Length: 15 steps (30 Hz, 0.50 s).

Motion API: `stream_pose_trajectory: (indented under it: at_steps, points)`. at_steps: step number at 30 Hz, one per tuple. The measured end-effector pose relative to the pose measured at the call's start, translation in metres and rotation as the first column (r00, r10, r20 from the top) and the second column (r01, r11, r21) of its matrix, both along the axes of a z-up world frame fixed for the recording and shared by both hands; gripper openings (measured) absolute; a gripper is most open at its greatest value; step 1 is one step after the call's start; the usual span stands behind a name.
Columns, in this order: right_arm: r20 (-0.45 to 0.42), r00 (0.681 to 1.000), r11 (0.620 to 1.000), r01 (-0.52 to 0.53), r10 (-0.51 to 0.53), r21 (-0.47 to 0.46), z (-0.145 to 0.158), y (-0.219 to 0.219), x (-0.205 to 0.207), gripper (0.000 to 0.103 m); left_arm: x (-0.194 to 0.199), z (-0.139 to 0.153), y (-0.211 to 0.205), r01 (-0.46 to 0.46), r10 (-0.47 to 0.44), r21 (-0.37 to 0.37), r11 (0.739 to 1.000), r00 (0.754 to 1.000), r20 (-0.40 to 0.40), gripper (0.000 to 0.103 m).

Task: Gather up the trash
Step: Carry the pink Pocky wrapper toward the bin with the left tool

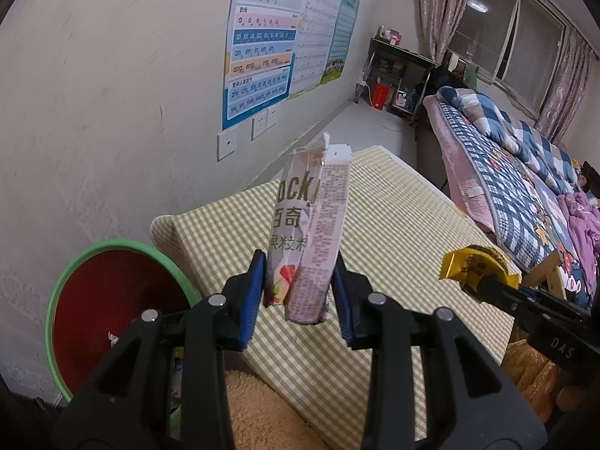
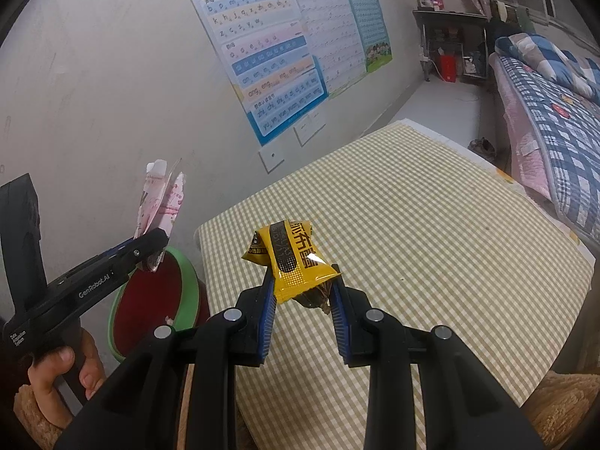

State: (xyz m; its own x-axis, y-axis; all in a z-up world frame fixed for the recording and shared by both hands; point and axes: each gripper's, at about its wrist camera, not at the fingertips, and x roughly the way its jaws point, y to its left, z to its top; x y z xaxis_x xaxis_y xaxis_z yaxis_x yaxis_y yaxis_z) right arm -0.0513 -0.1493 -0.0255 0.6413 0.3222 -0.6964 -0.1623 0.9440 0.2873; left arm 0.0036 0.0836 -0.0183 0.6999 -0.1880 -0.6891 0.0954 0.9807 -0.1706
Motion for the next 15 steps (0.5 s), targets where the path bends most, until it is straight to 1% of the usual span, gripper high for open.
stream_pose_trajectory:
  at_steps: [15]
  points:
    - [-0.024, 0.999, 0.999, -0.029, 0.028, -0.022, -0.008, 0.015, 0.004, 0.028, 0.004, -0.009, 0.013, -0.029, 0.028, -0.023, 0.999, 0.999, -0.020, 0.033]
